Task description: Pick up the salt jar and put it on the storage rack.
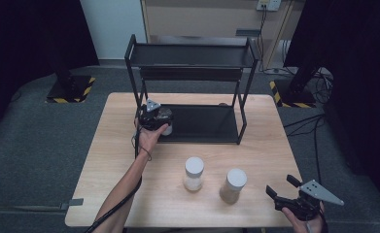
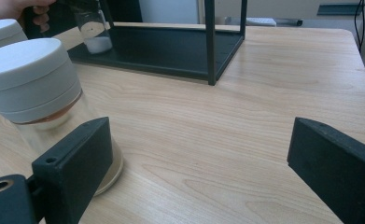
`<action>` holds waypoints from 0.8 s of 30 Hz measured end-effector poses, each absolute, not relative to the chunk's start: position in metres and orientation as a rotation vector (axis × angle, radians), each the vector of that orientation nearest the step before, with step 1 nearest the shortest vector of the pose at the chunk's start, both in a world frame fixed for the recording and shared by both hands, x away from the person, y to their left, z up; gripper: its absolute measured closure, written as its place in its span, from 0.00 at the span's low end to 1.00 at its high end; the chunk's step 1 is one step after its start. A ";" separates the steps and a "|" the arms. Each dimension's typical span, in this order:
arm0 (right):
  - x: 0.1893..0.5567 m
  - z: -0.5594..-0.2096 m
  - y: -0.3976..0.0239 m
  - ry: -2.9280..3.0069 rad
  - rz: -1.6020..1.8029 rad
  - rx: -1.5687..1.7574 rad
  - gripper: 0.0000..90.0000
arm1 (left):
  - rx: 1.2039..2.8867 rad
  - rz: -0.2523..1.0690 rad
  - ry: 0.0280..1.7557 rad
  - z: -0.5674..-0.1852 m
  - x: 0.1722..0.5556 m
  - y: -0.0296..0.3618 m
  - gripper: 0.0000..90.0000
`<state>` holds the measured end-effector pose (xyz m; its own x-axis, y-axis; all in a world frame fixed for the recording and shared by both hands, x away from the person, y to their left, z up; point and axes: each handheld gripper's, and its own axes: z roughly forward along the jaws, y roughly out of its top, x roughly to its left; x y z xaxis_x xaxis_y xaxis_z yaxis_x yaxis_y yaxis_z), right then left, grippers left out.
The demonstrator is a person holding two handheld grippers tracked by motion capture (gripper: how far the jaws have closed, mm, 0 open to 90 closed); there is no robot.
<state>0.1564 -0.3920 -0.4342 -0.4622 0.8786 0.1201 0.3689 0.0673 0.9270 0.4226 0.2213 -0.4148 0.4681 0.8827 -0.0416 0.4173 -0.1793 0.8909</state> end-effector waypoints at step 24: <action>0.156 -0.435 -0.392 1.870 1.392 1.229 0.08 | 1.731 0.646 1.071 -0.393 0.415 0.227 0.13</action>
<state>0.1564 -0.3916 -0.4345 -0.4671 0.8763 0.1175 0.3640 0.0695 0.9288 0.4153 0.2268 -0.3929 0.4733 0.8796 -0.0469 0.3686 -0.1494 0.9175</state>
